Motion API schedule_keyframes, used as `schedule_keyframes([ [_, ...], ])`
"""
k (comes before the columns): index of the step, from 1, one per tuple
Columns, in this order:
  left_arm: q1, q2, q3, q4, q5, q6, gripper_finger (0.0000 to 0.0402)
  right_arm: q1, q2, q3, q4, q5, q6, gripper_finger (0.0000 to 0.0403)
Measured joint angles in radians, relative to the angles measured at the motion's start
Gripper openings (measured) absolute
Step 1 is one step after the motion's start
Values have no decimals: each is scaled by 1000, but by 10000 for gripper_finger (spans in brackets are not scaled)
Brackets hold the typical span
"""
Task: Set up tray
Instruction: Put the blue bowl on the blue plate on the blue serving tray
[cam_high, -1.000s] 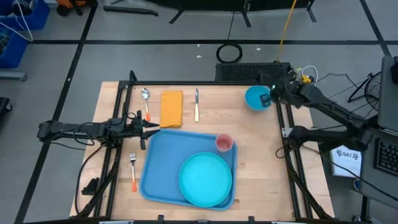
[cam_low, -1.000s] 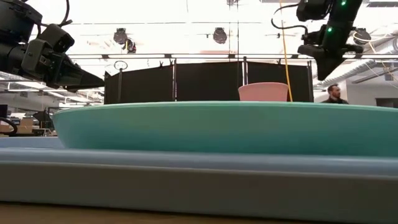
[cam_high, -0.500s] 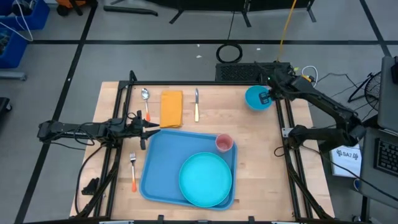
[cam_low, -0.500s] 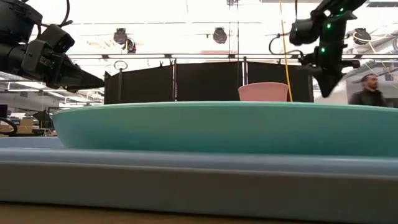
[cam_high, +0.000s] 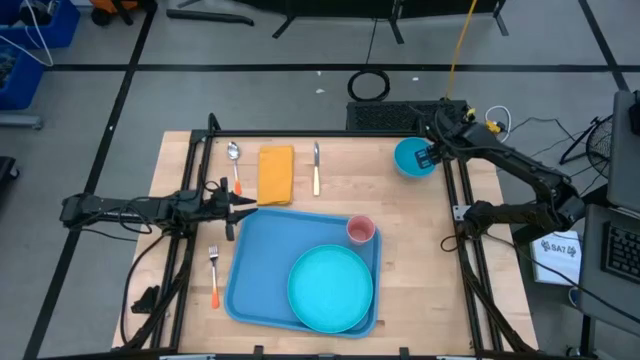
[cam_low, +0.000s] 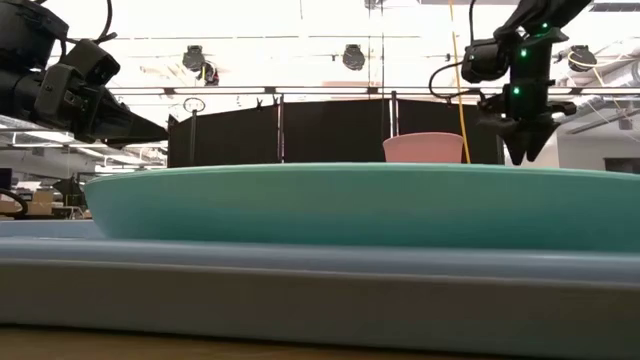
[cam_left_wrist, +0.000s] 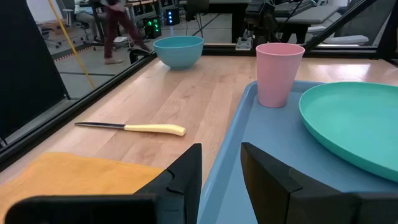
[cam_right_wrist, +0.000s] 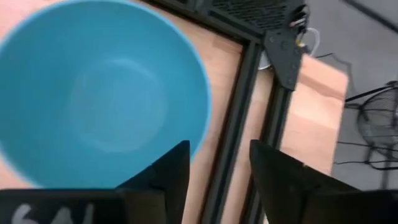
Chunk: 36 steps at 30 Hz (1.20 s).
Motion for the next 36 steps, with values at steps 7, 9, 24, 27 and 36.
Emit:
schedule_keyframes([
  [7, 0, 0, 0, 0, 0, -17, 118, 14, 0, -33, 54, 23, 59, 155],
  [9, 0, 0, 0, 0, 0, -20, 118, 13, 0, -49, 59, 11, 66, 154],
  [24, 0, 0, 0, 0, 0, -21, 118, 31, 0, -153, 145, 30, 127, 146],
  [27, 0, 0, 0, 0, 0, -22, 118, 31, 0, -182, 157, 30, 144, 146],
  [36, 0, 0, 0, 5, 0, -18, 118, 3, -1, -319, 189, 24, 169, 146],
])
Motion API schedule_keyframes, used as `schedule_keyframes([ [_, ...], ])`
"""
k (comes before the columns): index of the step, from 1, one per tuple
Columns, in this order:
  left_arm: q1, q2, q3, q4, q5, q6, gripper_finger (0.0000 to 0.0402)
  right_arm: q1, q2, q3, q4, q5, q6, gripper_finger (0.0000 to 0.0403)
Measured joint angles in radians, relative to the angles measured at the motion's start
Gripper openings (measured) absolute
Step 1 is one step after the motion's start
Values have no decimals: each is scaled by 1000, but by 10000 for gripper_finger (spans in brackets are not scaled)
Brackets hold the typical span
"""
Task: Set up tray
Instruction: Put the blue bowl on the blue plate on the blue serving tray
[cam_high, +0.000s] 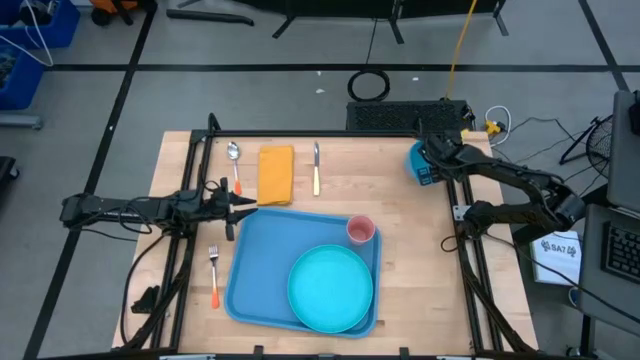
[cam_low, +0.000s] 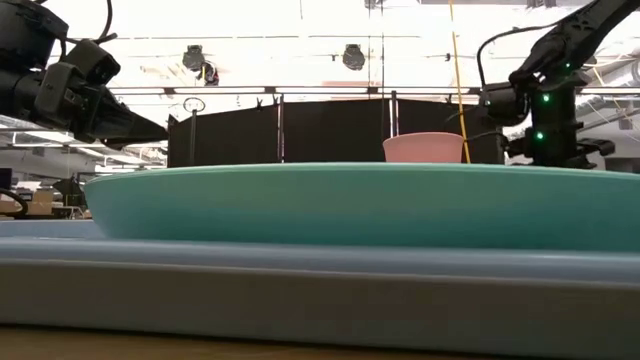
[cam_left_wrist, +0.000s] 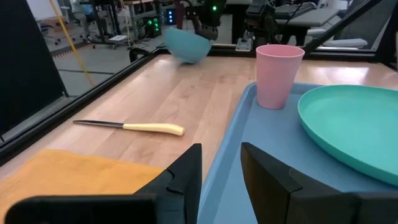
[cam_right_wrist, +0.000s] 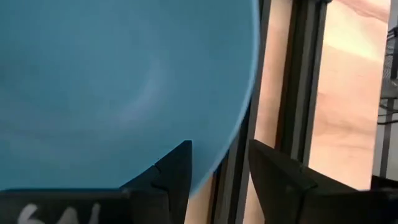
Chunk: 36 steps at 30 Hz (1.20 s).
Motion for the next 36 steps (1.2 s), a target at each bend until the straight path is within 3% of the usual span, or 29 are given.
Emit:
schedule_keyframes([
  [14, 0, 0, 0, 7, 0, 5, 118, 2, -7, 3, 137, -66, 6, 142],
  [19, 0, 0, 0, 7, 0, 4, 118, 2, -6, 3, 161, -89, 9, 105],
  [26, 0, 0, 0, 7, 0, 2, 118, 2, -8, 8, 200, -112, -12, 14],
  [33, 0, 0, 0, 7, 0, 2, 118, 45, -38, 2, 358, -197, -40, 3],
  [36, 0, 0, 0, 7, 0, 3, 118, 79, -91, 2, 482, -291, -58, 3],
])
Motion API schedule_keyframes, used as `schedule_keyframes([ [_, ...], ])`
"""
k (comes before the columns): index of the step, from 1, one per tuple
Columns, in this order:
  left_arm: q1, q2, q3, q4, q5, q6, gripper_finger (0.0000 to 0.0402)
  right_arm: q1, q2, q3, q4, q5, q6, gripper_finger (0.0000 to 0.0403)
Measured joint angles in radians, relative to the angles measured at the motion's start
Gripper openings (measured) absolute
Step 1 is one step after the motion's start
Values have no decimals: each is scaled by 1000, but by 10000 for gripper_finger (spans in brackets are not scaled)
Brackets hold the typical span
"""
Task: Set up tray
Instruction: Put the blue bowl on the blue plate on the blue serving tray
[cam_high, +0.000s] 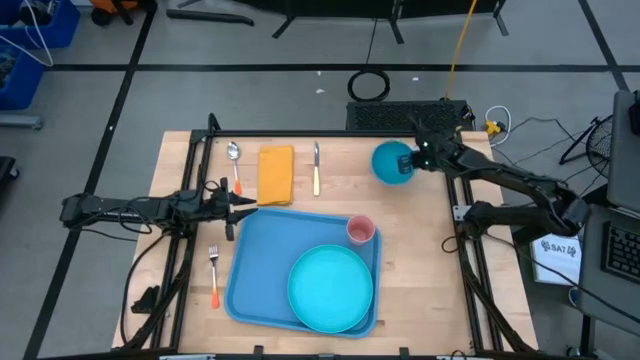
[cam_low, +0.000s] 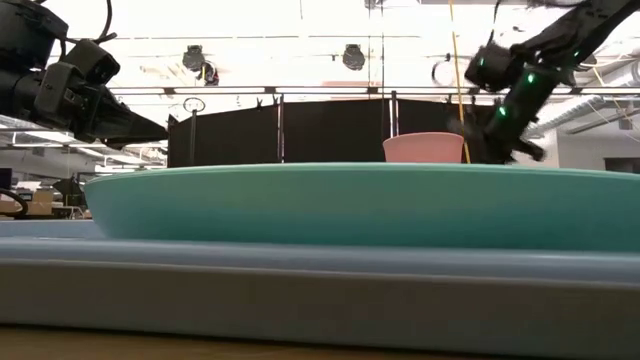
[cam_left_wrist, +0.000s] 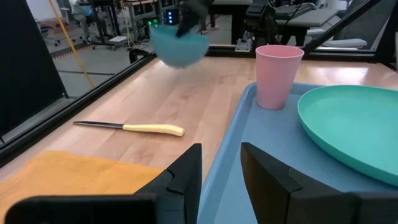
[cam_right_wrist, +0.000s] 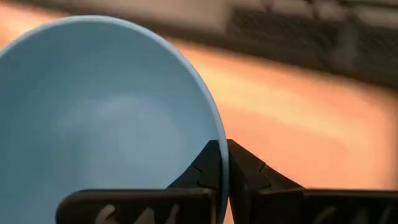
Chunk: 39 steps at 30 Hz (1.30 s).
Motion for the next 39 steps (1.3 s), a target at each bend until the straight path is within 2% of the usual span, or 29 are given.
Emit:
schedule_keyframes([
  [5, 0, 0, 0, 0, 0, 2, 118, 121, -101, 1, 194, -181, 28, 2],
  [7, 0, 0, 0, 0, 0, 2, 118, 199, -135, 1, 296, -250, 56, 2],
  [9, 0, 0, 0, 1, 0, 2, 118, 303, -158, 1, 396, -272, 91, 1],
  [12, 0, 0, 0, 0, 0, 2, 118, 495, -163, 19, 480, -225, 115, 1],
  [15, 0, 0, 0, 1, 0, 3, 118, 697, -116, 84, 444, -112, 80, 1],
  [19, 0, 0, 0, 1, 0, 14, 118, 917, 23, 218, 355, 15, 71, 1],
  [22, 0, 0, 0, 1, 0, 14, 118, 1021, 159, 333, 266, 32, 94, 1],
  [26, 0, 0, 0, 2, 0, 10, 118, 1080, 342, 469, 149, 31, 136, 0],
  [32, 0, 0, 0, 2, 0, 9, 118, 1084, 552, 638, -47, 6, 175, 0],
  [39, 0, 0, 0, 2, 0, -5, 118, 1084, 672, 742, -177, -16, 173, 0],
])
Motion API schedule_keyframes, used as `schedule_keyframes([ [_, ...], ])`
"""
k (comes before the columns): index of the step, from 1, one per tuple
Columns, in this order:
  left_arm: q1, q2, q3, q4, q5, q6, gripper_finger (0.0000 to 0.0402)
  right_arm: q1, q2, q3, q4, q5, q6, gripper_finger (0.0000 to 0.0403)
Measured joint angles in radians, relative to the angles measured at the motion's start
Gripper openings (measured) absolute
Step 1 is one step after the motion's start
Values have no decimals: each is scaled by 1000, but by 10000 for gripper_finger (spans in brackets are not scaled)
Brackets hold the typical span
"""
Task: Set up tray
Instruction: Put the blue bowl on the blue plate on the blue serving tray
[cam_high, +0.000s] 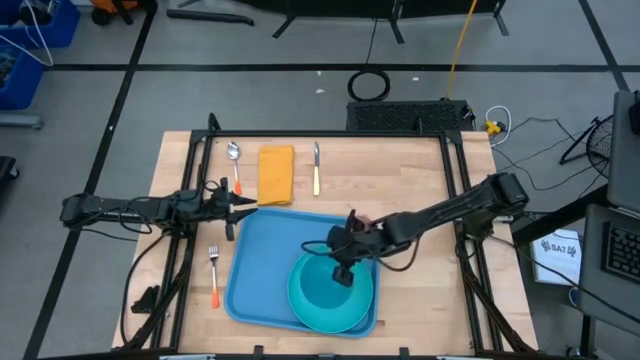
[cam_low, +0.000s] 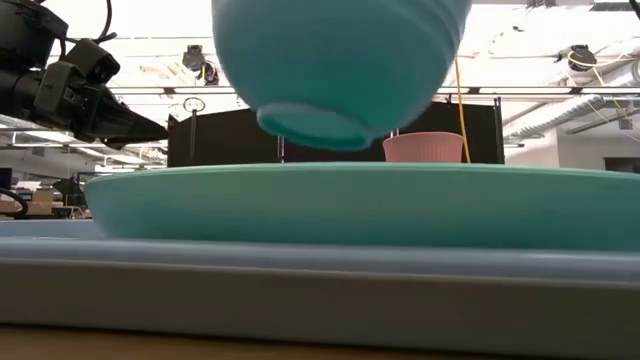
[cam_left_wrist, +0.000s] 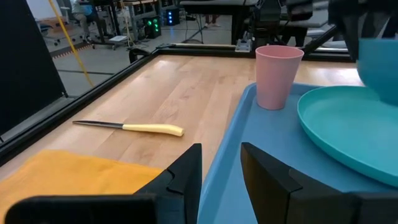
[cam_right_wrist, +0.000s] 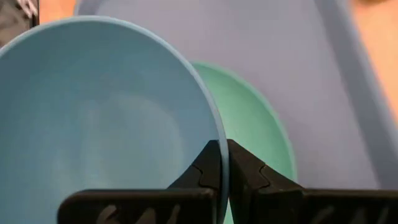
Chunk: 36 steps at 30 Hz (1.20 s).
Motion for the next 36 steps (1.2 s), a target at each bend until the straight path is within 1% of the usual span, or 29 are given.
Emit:
schedule_keyframes([
  [4, 0, 0, 0, 0, 0, -1, 118, 0, 30, 1, -24, -30, 13, 0],
  [9, 0, 0, 0, 0, 0, -1, 118, 0, 53, 1, -74, -33, 33, 0],
  [19, 0, 0, 0, 0, 0, -3, 118, 5, 55, 1, -67, -55, 41, 0],
  [29, 0, 0, 0, 0, 0, -2, 118, 10, 120, 1, -53, -54, 21, 0],
  [33, 0, 0, 0, 0, 0, -2, 118, 10, 131, 1, -50, -28, 2, 0],
  [36, 0, 0, 0, -1, 0, -2, 118, 9, 132, 1, -51, -27, -2, 8],
])
